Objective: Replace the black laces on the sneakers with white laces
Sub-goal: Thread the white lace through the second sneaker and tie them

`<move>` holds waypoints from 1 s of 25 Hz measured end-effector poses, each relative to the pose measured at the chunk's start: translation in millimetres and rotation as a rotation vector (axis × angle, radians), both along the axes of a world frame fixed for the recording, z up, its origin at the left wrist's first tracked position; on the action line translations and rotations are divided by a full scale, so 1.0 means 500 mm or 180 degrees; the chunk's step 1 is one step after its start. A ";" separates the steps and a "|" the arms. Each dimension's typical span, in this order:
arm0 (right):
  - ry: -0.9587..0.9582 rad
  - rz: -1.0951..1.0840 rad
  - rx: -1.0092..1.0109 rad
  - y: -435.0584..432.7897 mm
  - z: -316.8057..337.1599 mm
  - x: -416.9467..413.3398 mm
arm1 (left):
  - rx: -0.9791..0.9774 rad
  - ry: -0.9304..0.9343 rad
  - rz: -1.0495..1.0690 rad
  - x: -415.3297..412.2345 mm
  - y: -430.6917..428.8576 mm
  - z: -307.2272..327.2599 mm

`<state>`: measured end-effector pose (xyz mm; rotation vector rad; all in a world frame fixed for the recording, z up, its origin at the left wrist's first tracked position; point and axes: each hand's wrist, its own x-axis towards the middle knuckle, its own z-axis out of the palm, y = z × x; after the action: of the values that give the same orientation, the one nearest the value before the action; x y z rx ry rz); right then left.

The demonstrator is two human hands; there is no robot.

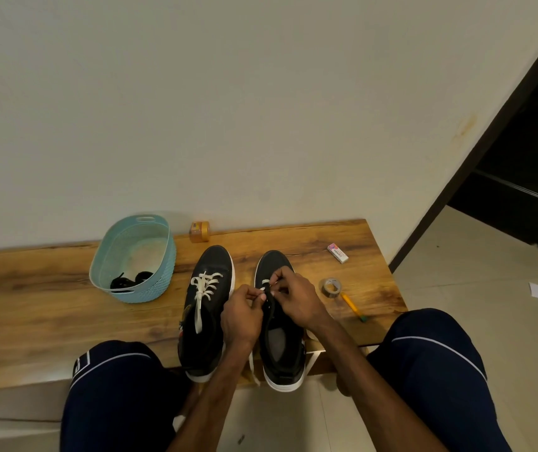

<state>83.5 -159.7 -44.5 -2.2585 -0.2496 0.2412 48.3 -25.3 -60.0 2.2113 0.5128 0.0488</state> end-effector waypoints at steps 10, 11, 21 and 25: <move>0.0340 0.0073 -0.0217 -0.017 -0.019 -0.023 | -0.3349 -0.0873 0.1098 0.015 0.025 0.099; 0.0272 0.0048 -0.0172 -0.017 -0.024 -0.027 | -0.3814 -0.1077 0.1140 0.018 0.043 0.116; -0.0595 -0.1524 -0.0087 -0.007 -0.076 -0.084 | 0.0975 0.0409 -0.0948 -0.018 0.008 0.019; -0.0861 -0.1647 -0.0499 -0.003 -0.072 -0.092 | -0.0673 0.0275 -0.0607 -0.008 0.017 0.059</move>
<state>37.5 -161.4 -80.2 -2.4187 0.2249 -0.3289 44.4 -17.0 -30.7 2.0505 0.3352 -0.1940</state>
